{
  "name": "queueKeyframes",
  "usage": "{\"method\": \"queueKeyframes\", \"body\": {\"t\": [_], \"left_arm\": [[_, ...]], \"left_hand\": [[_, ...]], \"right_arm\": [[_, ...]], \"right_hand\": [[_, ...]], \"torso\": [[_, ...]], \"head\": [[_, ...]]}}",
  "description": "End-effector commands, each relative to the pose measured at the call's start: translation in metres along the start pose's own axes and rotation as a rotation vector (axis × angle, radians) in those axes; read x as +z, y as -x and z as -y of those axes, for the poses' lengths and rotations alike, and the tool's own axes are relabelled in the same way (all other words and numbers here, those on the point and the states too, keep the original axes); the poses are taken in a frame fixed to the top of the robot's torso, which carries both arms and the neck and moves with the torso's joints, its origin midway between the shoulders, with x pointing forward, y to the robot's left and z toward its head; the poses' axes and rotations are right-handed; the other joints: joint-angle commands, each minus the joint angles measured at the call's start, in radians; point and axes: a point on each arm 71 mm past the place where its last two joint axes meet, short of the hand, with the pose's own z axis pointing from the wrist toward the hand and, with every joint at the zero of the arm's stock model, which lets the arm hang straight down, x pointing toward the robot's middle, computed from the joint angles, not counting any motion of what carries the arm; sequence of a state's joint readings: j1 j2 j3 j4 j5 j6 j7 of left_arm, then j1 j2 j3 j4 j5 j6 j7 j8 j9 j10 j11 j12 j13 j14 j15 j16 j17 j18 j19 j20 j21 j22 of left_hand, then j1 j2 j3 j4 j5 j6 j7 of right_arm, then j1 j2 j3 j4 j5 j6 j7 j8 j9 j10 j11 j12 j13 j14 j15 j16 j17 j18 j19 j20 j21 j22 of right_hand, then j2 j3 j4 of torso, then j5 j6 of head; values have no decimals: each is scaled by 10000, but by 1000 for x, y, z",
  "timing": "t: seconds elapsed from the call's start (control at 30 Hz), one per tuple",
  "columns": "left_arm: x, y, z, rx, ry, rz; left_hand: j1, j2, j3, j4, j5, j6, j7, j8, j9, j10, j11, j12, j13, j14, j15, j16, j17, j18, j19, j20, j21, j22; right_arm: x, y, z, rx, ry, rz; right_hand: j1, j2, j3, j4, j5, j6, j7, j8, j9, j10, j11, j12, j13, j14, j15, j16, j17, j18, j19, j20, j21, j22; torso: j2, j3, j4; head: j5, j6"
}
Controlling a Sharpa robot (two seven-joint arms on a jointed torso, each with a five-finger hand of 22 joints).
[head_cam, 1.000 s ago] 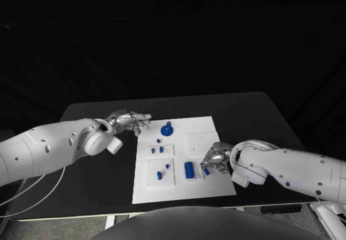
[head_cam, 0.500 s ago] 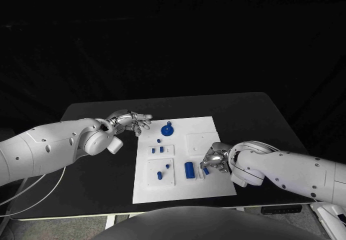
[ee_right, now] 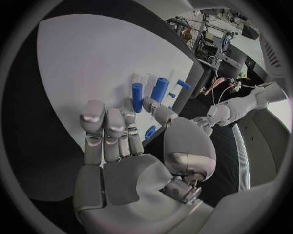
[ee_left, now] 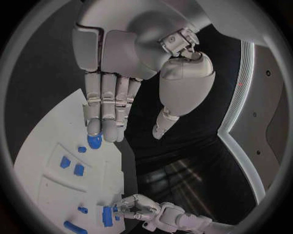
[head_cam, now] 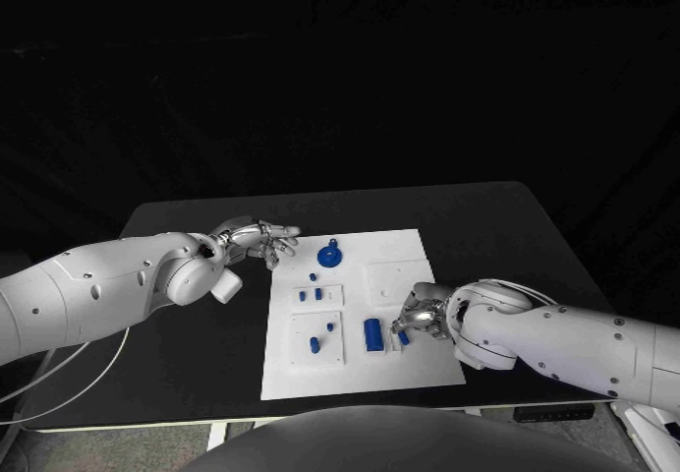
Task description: Assemble the parts on the task board
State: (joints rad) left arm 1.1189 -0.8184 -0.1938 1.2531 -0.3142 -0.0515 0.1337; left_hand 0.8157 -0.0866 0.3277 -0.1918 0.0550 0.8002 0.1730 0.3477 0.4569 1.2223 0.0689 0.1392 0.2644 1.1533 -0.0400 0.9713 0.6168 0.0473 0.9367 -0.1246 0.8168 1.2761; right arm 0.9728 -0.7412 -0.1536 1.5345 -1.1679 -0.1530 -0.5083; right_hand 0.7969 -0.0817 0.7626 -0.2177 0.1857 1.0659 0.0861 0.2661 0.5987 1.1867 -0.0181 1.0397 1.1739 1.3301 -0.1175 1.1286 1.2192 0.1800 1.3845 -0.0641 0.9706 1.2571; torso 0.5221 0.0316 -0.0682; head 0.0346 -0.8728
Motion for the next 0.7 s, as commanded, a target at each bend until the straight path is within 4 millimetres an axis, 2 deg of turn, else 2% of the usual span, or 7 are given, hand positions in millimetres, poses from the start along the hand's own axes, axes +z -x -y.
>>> {"method": "queueKeyframes", "body": {"t": [0.03,0.33,0.47,0.7], "left_arm": [[1,-3,1,45,-36,-222],[0,-2,1,73,-2,-243],[0,-3,1,92,12,-268],[0,-3,0,98,42,-286]], "left_hand": [[-21,63,-3,-30,-26,-54,-13,48,-9,-77,26,37,15,-57,4,-66,9,591,3,-121,-59,11],[-25,63,-3,-27,-26,-56,-14,48,-10,-79,26,37,15,-56,4,-66,10,592,4,-121,-61,13],[-30,60,-4,-24,-26,-57,-13,48,-11,-79,26,37,15,-56,4,-67,11,592,4,-121,-62,14],[-39,59,-5,-18,-26,-58,-13,49,-12,-80,26,38,15,-56,4,-67,11,592,5,-121,-64,15]], "right_arm": [[0,-2,0,-492,-6,-134],[0,-4,-2,-564,65,-322],[0,-5,-3,-572,73,-423],[0,-7,-4,-585,147,-554]], "right_hand": [[-116,-15,-82,5,-74,69,-24,31,-24,-14,-83,-45,-4,-8,-75,-68,-1,818,-28,-81,-39,-18],[-249,-1,-149,198,-560,89,-41,25,-38,-10,-100,-58,16,-1,-96,-53,35,818,-31,-128,-51,-38],[-439,-41,-80,446,-1314,99,-50,14,-53,-14,-102,-71,30,2,-101,-40,62,818,-48,-139,-53,-40],[-581,-119,-86,563,-1363,102,-50,17,-48,-11,-110,-70,42,10,-109,-13,90,818,-46,-150,-40,-33]], "torso": [[-3,-4,-5],[-1,-3,0],[-3,-4,0],[-3,-2,-1]], "head": [[3,2],[26,2],[34,2],[46,2]]}}
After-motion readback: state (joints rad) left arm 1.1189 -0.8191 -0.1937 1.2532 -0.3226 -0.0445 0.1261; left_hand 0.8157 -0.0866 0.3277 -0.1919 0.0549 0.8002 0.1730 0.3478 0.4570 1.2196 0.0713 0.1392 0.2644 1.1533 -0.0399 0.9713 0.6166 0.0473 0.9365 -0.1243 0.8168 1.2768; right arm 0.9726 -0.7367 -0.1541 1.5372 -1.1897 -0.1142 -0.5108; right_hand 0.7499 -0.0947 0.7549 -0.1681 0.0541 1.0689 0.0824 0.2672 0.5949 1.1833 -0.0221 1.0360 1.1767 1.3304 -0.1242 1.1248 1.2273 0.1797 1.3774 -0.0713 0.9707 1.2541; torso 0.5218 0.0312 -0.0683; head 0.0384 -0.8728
